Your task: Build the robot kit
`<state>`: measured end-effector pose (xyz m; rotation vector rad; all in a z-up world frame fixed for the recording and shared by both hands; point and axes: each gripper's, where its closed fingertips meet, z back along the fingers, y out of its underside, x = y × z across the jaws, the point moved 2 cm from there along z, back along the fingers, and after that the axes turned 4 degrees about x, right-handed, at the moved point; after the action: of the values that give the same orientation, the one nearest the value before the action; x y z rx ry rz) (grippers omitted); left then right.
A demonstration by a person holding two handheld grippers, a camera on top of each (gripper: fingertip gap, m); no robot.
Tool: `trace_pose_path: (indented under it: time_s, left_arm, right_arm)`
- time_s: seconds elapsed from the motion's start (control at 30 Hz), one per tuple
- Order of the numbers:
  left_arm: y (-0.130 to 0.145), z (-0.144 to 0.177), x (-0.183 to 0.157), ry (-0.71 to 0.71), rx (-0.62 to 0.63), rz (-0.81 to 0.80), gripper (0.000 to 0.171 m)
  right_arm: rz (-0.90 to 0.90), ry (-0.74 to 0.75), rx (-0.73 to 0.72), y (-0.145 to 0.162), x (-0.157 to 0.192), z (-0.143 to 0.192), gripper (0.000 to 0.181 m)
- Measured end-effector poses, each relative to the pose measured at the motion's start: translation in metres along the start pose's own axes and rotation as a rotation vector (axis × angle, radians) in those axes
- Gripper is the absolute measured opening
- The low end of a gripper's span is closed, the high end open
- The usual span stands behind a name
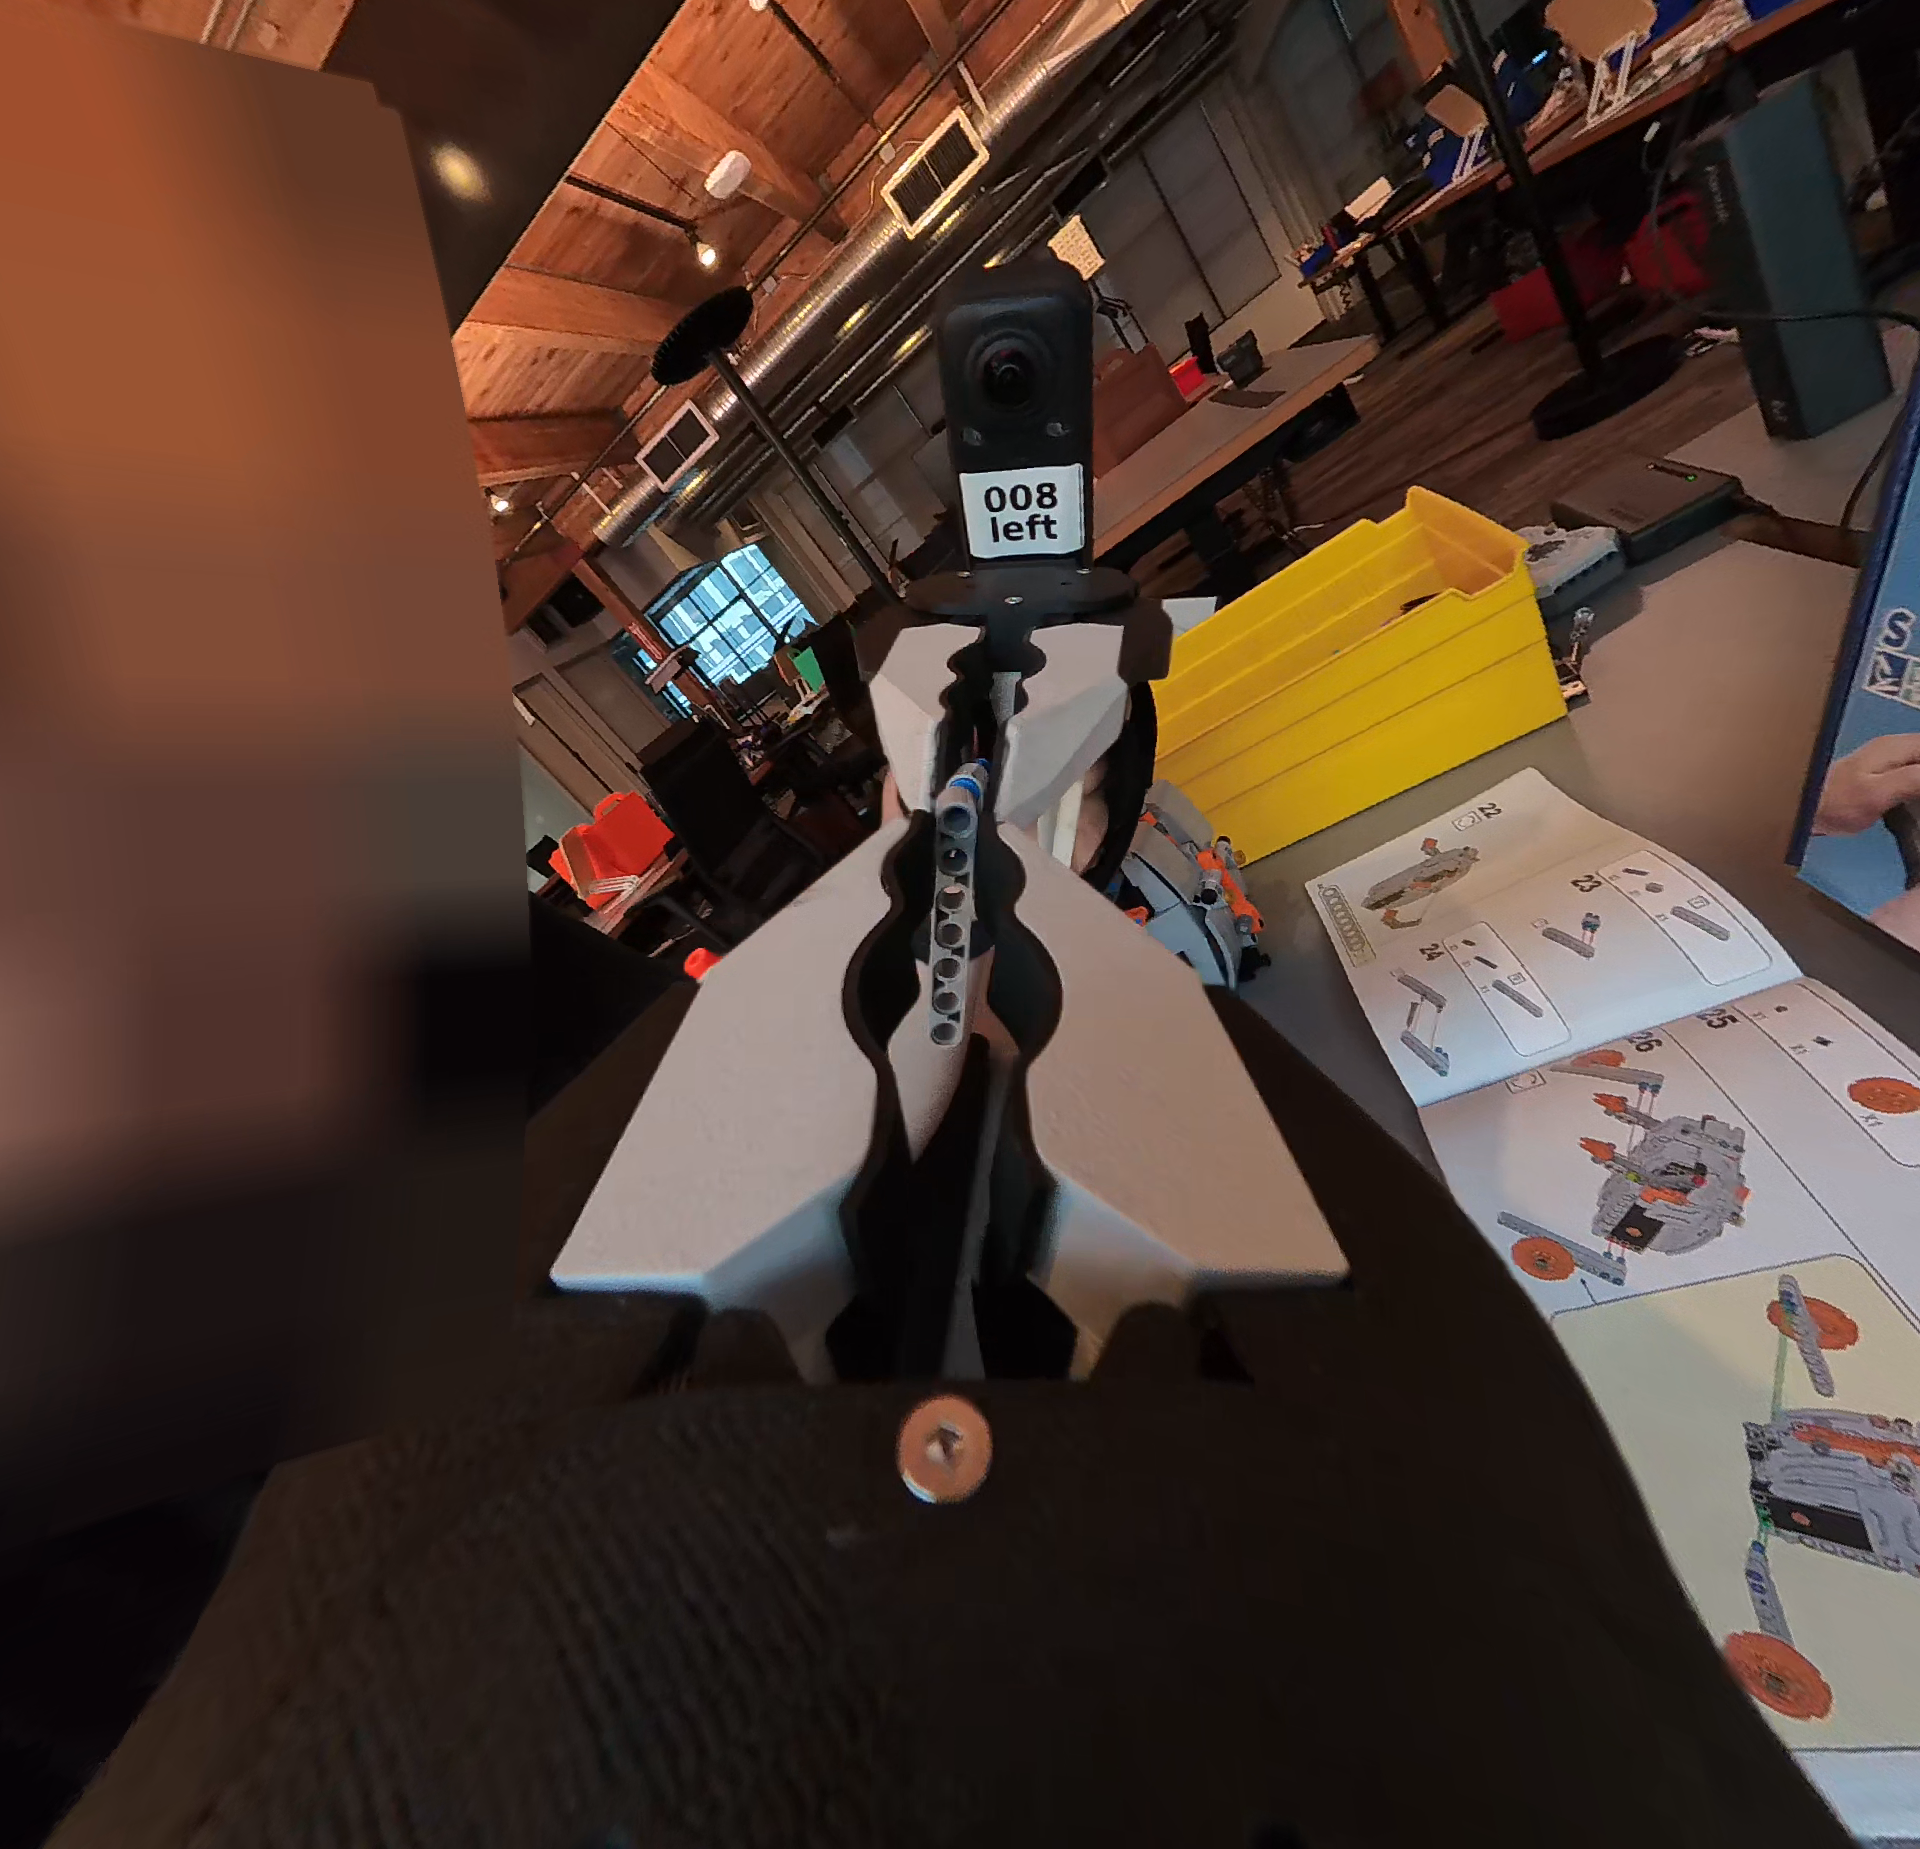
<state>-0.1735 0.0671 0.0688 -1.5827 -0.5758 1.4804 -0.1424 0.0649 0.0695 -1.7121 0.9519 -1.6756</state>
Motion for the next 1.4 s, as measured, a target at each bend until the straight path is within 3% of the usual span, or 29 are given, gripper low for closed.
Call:
trace_pose_path:
  time_s: [0.53, 0.73, 1.1, 1.4]
  left_arm:
    - [0.003, 0.002, 0.009, -0.124, 0.038, -0.041, 0.006]
    - [0.001, 0.003, -0.004, -0.019, 0.018, -0.029, 0.006]
    - [0.004, 0.003, -0.002, 0.028, 0.022, -0.006, 0.006]
    - [0.009, 0.001, 0.005, -0.045, 0.065, -0.021, 0.006]
  right_arm:
    - [0.099, 0.195, 0.067, 0.003, -0.01, -0.002, 0.005]
    - [0.06, 0.047, 0.034, 0.002, 0.004, -0.004, 0.005]
    - [0.054, 0.022, 0.048, 0.005, 0.003, -0.004, 0.005]
    - [0.114, 0.147, 0.11, 0.009, -0.005, -0.003, 0.005]
